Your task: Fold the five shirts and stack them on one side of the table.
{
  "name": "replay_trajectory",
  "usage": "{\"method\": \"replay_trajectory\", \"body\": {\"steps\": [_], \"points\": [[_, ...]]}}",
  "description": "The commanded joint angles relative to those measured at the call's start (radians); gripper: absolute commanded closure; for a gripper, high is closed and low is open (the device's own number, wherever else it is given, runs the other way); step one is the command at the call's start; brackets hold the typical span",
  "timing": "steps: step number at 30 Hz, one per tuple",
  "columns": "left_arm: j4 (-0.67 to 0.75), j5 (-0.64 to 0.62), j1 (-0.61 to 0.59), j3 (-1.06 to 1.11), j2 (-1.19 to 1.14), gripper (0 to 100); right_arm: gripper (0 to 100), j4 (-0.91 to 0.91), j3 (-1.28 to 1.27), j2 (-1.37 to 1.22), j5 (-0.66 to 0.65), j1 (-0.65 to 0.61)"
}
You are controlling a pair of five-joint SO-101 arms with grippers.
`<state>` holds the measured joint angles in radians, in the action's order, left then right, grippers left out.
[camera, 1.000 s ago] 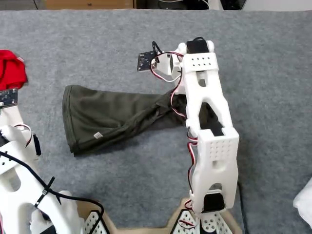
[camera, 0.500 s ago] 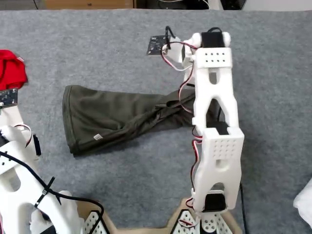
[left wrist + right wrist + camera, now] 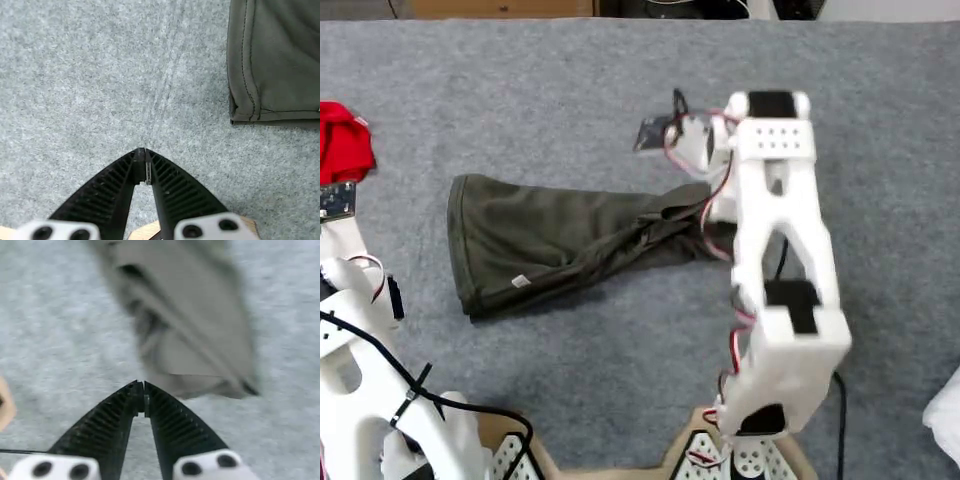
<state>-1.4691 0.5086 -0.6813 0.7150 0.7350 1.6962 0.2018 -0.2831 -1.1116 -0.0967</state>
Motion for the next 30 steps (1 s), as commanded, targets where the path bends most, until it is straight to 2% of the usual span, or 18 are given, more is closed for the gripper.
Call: {"method": "replay_trajectory", "body": {"steps": [1,6,12,17,24,30], "points": [[-0.005,-0.002,0.046,-0.003,0.013,98,99.1,-0.14,-0.295,0.196,-0.009,-0.054],[0.0,-0.086,0.155,-0.012,0.013,98,98.8,-0.384,-0.489,0.213,0.094,-0.159],[-0.003,-0.127,0.252,-0.012,0.013,98,98.8,-0.496,-0.378,0.028,0.172,-0.246],[-0.005,-0.126,0.255,-0.012,0.013,98,98.8,-0.465,-0.099,-0.173,0.173,-0.242],[-0.005,-0.124,0.256,-0.012,0.013,98,98.8,-0.279,0.348,-0.364,0.169,-0.248],[-0.006,-0.124,0.256,-0.012,0.013,98,98.8,-0.155,0.627,-0.519,0.152,-0.248]]}}
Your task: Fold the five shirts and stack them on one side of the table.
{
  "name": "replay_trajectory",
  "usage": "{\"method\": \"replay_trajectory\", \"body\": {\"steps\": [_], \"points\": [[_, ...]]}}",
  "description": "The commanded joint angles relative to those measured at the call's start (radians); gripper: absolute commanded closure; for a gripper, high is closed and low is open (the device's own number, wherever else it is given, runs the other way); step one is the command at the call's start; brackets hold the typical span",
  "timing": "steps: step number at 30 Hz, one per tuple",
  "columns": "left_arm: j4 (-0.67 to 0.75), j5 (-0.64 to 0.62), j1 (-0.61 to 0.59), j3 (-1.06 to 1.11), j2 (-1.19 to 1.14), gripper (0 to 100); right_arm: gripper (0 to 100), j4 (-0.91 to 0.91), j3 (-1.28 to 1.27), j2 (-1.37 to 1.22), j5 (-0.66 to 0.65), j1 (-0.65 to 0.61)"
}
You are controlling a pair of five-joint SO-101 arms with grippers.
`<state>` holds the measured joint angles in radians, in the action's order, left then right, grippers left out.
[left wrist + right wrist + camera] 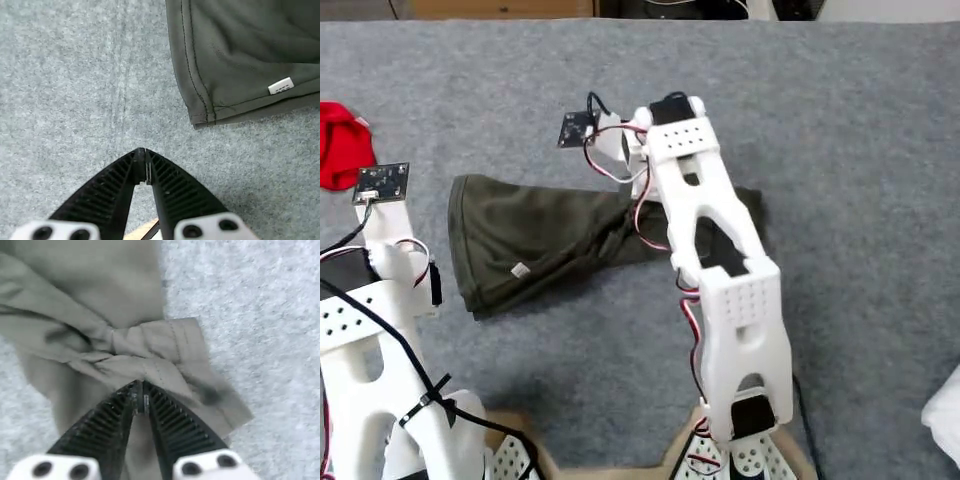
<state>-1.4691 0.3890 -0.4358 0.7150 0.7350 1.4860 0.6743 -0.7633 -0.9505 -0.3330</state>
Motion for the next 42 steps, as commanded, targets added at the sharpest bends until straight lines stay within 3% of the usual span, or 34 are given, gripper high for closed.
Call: {"method": "replay_trajectory", "body": {"steps": [1,11,16,18,22,35,39,42], "points": [[-0.006,-0.005,0.011,-0.012,0.013,98,98.8,0.074,0.188,-0.062,-0.009,-0.01],[-0.006,-0.005,0.014,-0.005,0.013,98,98.6,0.109,0.366,-0.272,0.051,0.01],[-0.026,-0.005,0.017,-0.011,0.013,98,98.5,0.302,0.57,-0.24,0.06,0.064],[-0.032,-0.005,0.043,-0.008,0.013,98,98.0,0.301,0.598,-0.22,0.061,0.12],[-0.028,-0.009,0.117,-0.003,0.013,98,92.4,0.301,0.533,-0.199,0.06,0.219],[0.107,-0.011,0.417,0.014,0.002,98,95.0,0.301,0.32,-0.197,0.068,0.372],[0.206,-0.123,0.562,0.015,0.002,98,95.1,0.301,0.268,-0.188,0.068,0.409],[0.37,-0.218,0.671,0.051,-0.001,98,95.1,0.301,0.197,-0.127,0.068,0.423]]}}
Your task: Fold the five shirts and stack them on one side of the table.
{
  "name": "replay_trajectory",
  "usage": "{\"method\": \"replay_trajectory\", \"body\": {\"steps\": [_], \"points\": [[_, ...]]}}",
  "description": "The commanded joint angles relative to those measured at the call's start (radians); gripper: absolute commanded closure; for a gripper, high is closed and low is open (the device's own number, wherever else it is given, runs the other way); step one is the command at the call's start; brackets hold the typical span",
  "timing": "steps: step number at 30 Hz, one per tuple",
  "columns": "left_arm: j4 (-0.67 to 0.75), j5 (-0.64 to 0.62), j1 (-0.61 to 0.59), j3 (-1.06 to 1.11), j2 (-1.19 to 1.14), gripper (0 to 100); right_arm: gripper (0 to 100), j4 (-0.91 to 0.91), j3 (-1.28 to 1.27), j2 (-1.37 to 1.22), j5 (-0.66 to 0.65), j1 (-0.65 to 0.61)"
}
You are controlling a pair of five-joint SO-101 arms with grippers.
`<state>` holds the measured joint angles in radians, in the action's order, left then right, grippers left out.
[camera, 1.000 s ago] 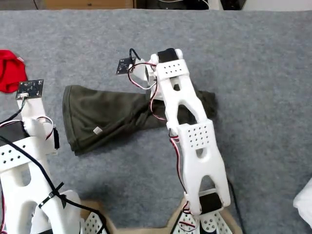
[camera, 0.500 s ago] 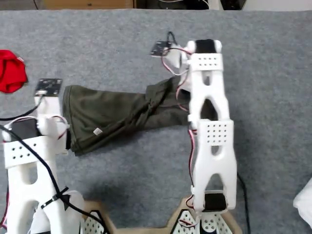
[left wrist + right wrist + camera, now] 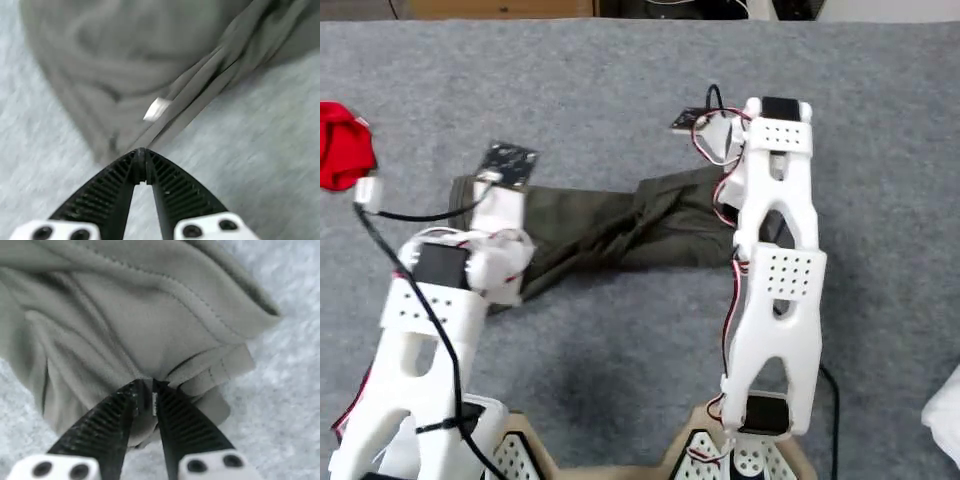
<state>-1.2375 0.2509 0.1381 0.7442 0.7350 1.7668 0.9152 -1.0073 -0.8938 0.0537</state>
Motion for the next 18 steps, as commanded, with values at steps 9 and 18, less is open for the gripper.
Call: {"method": "replay_trajectory", "body": {"steps": [9,18], "points": [[0.514,-0.226,0.239,0.048,-0.323,98,95.1,-0.052,-0.498,0.417,0.003,0.002],[0.348,-0.273,0.255,-0.374,-0.796,98,94.8,-0.315,-0.881,0.676,0.003,0.005]]}}
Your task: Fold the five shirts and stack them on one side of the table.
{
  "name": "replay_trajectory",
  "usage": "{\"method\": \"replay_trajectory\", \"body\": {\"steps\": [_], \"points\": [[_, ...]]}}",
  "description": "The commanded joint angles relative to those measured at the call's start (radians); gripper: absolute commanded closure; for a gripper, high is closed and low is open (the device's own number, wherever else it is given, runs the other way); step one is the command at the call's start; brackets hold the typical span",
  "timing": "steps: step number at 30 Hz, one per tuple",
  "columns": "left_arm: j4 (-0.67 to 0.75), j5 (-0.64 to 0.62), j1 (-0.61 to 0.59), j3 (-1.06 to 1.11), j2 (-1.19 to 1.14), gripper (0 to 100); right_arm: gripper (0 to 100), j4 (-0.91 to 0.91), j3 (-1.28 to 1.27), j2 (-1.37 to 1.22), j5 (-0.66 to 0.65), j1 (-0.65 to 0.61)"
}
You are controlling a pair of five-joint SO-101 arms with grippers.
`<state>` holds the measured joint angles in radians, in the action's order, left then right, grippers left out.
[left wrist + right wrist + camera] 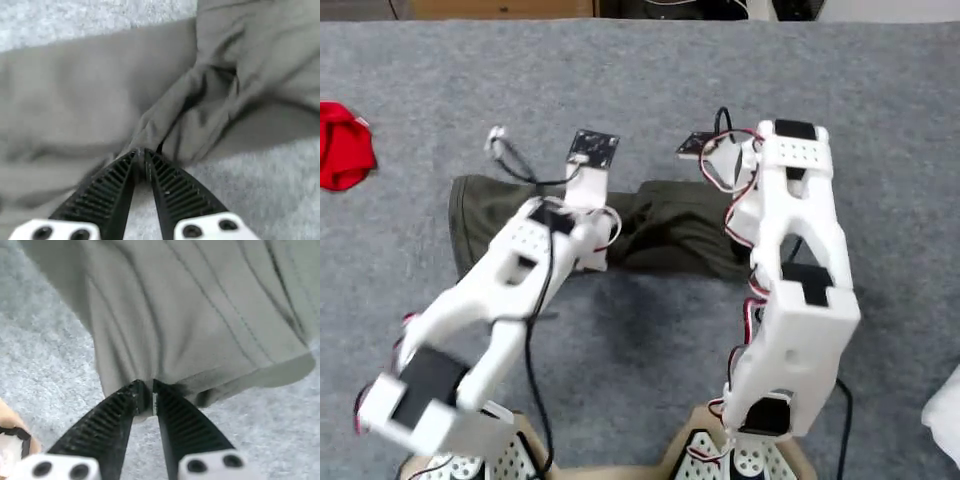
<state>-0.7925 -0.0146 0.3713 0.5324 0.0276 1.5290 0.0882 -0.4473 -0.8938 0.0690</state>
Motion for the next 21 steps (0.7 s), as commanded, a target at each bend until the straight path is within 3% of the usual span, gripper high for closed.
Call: {"method": "replay_trajectory", "body": {"steps": [1,4,15,21], "points": [[-0.153,-0.006,0.032,-0.196,-0.111,98,94.8,-0.097,-0.059,0.127,0.003,-0.01],[-0.259,0.043,0.068,-0.222,-0.137,98,94.8,-0.118,-0.035,0.127,0.003,-0.016],[-0.192,0.1,0.224,-0.006,-0.134,98,94.8,-0.115,0.125,0.065,0.009,-0.016],[-0.242,0.1,0.226,-0.018,-0.127,98,94.7,-0.1,0.209,0.065,0.009,-0.016]]}}
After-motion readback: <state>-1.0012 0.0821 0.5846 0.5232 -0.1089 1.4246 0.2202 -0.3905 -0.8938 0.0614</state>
